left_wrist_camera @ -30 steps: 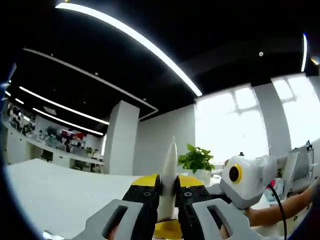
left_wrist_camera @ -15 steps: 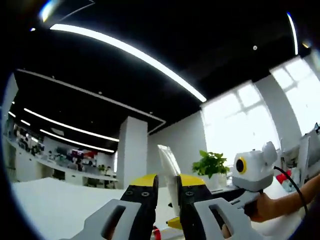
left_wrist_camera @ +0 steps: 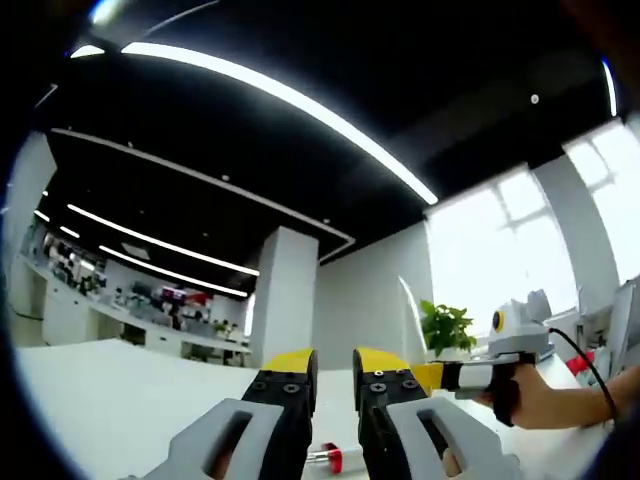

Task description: Arrange the skincare products in the storage area until every visible bottle or jar stands upright without overlapping.

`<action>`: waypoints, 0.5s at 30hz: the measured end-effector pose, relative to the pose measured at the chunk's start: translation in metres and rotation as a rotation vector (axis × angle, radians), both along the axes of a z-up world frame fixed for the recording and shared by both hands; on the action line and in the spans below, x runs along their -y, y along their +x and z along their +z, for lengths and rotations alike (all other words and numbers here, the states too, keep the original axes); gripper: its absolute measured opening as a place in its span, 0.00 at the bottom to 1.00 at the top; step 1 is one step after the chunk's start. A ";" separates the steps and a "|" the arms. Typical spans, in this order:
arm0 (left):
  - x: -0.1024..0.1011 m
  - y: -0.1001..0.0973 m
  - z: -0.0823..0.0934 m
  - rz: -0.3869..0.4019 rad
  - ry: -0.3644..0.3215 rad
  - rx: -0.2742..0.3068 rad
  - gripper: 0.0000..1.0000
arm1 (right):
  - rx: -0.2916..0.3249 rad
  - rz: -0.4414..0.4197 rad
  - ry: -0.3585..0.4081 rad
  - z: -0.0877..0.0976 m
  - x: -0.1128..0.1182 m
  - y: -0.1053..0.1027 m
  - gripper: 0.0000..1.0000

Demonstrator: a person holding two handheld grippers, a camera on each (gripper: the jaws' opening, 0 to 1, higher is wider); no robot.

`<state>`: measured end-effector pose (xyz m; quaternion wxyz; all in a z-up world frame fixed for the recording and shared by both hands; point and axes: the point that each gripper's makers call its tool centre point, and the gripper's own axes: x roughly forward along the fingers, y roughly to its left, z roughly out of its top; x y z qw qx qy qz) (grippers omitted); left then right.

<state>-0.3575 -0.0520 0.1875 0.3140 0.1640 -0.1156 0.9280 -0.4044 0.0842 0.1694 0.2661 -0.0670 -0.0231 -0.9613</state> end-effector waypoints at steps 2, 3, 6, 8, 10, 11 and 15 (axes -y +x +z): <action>-0.001 0.000 -0.001 -0.001 -0.006 -0.001 0.14 | -0.004 -0.036 0.013 -0.002 -0.009 -0.004 0.31; -0.001 0.001 -0.001 -0.002 -0.009 0.001 0.14 | -0.007 -0.092 0.034 -0.004 -0.021 -0.009 0.31; -0.002 -0.001 -0.005 0.000 -0.018 0.011 0.14 | -0.006 -0.177 0.047 -0.011 -0.041 -0.017 0.31; -0.004 -0.002 -0.007 0.002 -0.033 0.014 0.14 | 0.003 -0.200 0.019 -0.013 -0.050 -0.021 0.31; -0.006 -0.003 -0.010 0.003 -0.050 0.018 0.14 | 0.011 -0.224 -0.012 -0.015 -0.060 -0.024 0.31; -0.006 -0.003 -0.010 0.003 -0.053 0.018 0.14 | 0.012 -0.238 -0.014 -0.016 -0.065 -0.026 0.31; -0.005 -0.003 -0.010 0.002 -0.053 0.021 0.14 | 0.039 -0.301 -0.011 -0.030 -0.084 -0.036 0.31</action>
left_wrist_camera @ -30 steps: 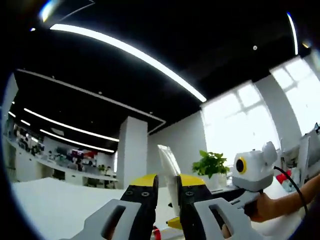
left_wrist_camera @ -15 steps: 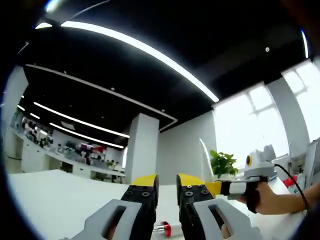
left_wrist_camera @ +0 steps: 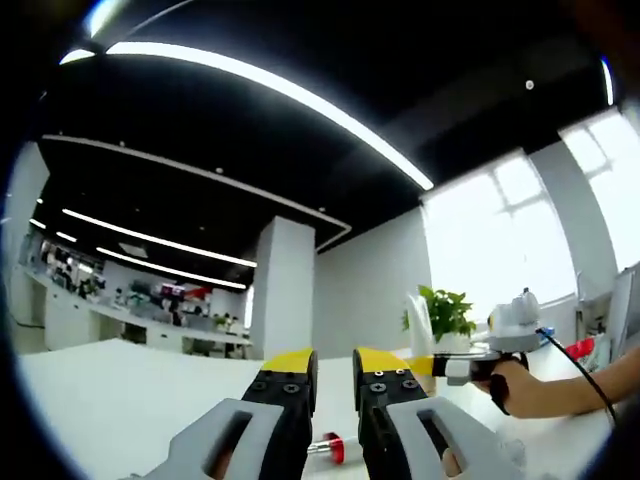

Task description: Arrange the skincare products in the storage area until every visible bottle or jar stands upright without overlapping.

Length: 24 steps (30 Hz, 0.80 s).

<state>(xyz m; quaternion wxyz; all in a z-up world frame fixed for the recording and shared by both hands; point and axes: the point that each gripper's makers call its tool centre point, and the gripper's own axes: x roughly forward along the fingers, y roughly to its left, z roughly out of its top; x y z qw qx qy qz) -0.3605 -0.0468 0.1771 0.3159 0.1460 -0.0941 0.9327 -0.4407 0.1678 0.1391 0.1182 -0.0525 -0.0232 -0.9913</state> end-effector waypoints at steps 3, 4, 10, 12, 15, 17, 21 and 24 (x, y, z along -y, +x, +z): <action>0.002 0.000 -0.001 0.001 0.009 0.007 0.14 | 0.011 -0.032 0.024 -0.010 -0.008 -0.009 0.31; 0.002 -0.001 -0.001 0.000 0.011 0.009 0.14 | 0.015 -0.041 0.040 -0.012 -0.010 -0.011 0.31; 0.003 -0.002 -0.002 0.003 0.015 0.016 0.14 | 0.075 -0.048 0.130 -0.032 -0.010 -0.021 0.31; 0.003 -0.002 -0.002 0.004 0.014 0.015 0.14 | 0.056 -0.049 0.122 -0.027 -0.009 -0.018 0.31; 0.004 -0.002 -0.001 0.006 0.017 0.012 0.14 | 0.060 -0.054 0.108 -0.027 -0.011 -0.013 0.31; 0.004 -0.002 -0.001 0.005 0.018 0.012 0.14 | 0.059 -0.064 0.097 -0.027 -0.014 -0.012 0.31; 0.003 -0.003 -0.002 0.007 0.011 0.014 0.14 | 0.057 -0.084 0.075 -0.027 -0.018 -0.007 0.32; 0.002 -0.003 -0.003 0.009 0.005 0.014 0.14 | 0.057 -0.102 0.098 -0.027 -0.017 -0.004 0.32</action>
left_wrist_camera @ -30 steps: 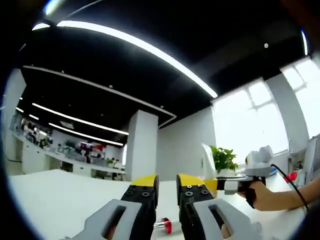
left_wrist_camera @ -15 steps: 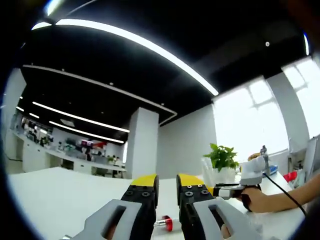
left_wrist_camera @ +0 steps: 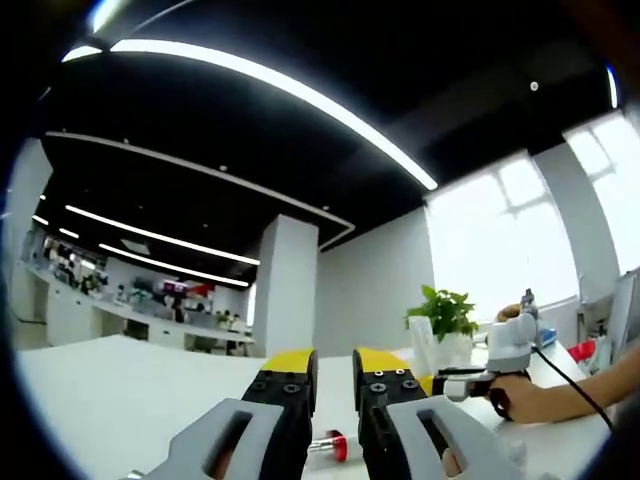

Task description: Arrange the skincare products in the storage area until every visible bottle or jar stands upright without overlapping.

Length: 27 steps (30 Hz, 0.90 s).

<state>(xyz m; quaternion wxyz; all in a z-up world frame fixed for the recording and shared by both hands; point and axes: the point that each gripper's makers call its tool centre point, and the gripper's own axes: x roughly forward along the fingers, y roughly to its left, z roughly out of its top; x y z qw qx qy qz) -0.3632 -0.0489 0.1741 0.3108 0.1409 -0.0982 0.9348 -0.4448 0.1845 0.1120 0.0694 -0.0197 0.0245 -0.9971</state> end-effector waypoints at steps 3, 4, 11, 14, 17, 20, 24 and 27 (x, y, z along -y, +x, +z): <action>0.000 0.000 -0.001 0.003 -0.002 0.001 0.14 | 0.005 -0.003 0.039 0.001 0.003 0.002 0.33; 0.000 -0.001 -0.001 0.003 -0.001 0.001 0.14 | 0.011 -0.001 0.038 0.000 0.003 0.002 0.33; -0.001 -0.001 -0.002 0.003 -0.006 0.004 0.14 | 0.021 -0.010 0.020 -0.003 0.000 0.008 0.33; -0.001 -0.001 -0.002 0.003 -0.007 0.002 0.14 | 0.022 -0.007 0.021 -0.004 0.000 0.009 0.33; -0.001 -0.002 -0.003 0.004 -0.008 0.004 0.14 | 0.023 -0.007 0.033 -0.005 0.000 0.010 0.34; -0.002 -0.002 -0.004 0.002 -0.009 0.006 0.14 | 0.072 -0.004 0.053 -0.014 0.000 0.010 0.34; -0.002 -0.002 -0.004 0.003 -0.015 0.005 0.14 | 0.128 -0.004 0.081 -0.024 0.000 0.010 0.34; -0.002 -0.002 -0.004 0.005 -0.016 0.005 0.14 | 0.222 -0.028 0.112 -0.039 -0.005 0.013 0.39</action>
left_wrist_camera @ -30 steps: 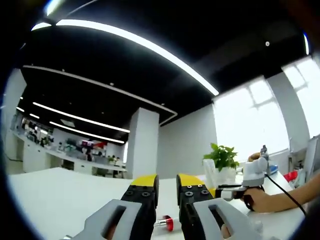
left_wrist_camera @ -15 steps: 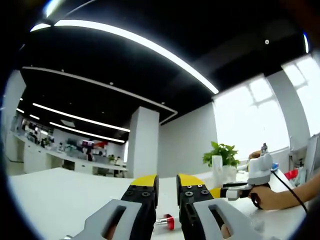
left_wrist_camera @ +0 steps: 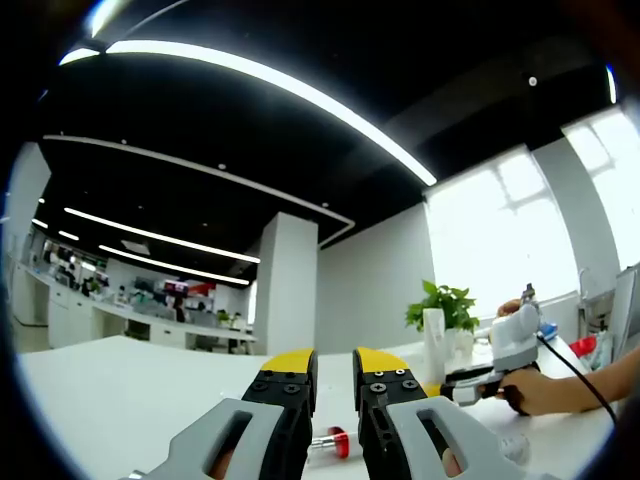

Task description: Arrange the skincare products in the storage area until every visible bottle or jar stands upright without overlapping.

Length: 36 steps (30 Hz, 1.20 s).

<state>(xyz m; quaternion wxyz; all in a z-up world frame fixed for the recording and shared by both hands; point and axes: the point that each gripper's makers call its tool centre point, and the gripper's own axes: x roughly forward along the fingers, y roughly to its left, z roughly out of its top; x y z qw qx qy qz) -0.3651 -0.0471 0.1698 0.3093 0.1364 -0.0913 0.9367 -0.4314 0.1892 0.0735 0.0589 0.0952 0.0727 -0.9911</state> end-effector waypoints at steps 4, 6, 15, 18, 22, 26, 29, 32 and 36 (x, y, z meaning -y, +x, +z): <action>0.000 -0.001 -0.001 0.001 0.001 0.008 0.14 | 0.089 -0.004 -0.025 -0.014 -0.001 0.003 0.45; 0.000 -0.001 -0.002 0.002 0.000 0.008 0.14 | 0.137 0.007 -0.049 -0.022 0.000 0.004 0.41; -0.001 -0.003 -0.005 0.007 -0.017 0.015 0.14 | 0.246 0.018 -0.104 -0.043 0.003 0.006 0.28; -0.001 -0.003 -0.005 0.006 -0.018 0.015 0.14 | 0.236 0.019 -0.115 -0.044 0.003 0.005 0.28; -0.001 -0.003 -0.005 0.005 -0.018 0.015 0.14 | 0.218 0.013 -0.118 -0.043 0.001 -0.002 0.28; -0.001 -0.003 -0.004 0.004 -0.020 0.012 0.14 | 0.216 0.014 -0.119 -0.041 0.001 -0.010 0.28; -0.002 -0.003 -0.004 0.003 -0.022 0.011 0.14 | 0.209 0.017 -0.119 -0.041 0.002 -0.016 0.28; -0.002 -0.004 -0.005 0.004 -0.024 0.011 0.14 | 0.191 0.029 -0.119 -0.042 0.005 -0.021 0.28; -0.004 -0.004 -0.006 0.000 -0.032 0.013 0.14 | 0.185 0.043 -0.095 -0.040 0.010 -0.030 0.27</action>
